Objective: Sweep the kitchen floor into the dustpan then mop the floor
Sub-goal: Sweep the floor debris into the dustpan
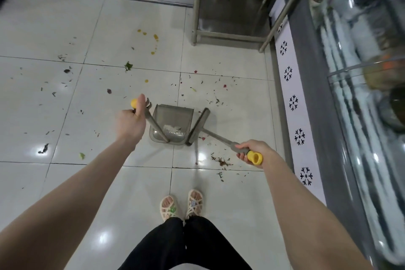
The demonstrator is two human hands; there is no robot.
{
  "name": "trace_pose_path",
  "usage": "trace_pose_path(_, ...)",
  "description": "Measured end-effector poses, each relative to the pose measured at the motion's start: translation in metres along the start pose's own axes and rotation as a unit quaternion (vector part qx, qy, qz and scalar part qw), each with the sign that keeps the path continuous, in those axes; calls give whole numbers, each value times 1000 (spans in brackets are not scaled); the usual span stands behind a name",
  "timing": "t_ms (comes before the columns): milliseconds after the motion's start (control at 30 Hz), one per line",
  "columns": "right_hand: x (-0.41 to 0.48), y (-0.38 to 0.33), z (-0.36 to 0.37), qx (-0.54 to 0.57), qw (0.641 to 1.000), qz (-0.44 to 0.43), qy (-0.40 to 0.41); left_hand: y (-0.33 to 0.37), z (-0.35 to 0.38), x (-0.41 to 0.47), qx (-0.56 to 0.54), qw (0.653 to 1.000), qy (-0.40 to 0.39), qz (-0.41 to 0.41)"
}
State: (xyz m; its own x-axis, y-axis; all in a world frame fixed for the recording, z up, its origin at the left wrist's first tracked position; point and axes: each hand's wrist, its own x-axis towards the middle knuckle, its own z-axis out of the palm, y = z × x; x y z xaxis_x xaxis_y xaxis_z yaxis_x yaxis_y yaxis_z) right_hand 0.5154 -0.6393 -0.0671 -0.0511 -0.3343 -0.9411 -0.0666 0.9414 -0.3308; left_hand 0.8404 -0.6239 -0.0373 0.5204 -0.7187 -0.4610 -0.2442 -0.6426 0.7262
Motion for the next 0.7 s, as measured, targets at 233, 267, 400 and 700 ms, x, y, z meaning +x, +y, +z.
trace_pose_path(233,2,-37,5,-16,998,-63,1,27,2,4,-31,999,15,13)
trace_pose_path(267,4,-43,10,-8,998,-68,0,30,0,7,-30,999,20,19)
trace_pose_path(400,15,-69,39,8,998,-67,-4,49,-14,29,-26,999,31,30)
trace_pose_path(700,55,-148,137,37,997,-61,-12,91,-58,144,13,998,45,51)
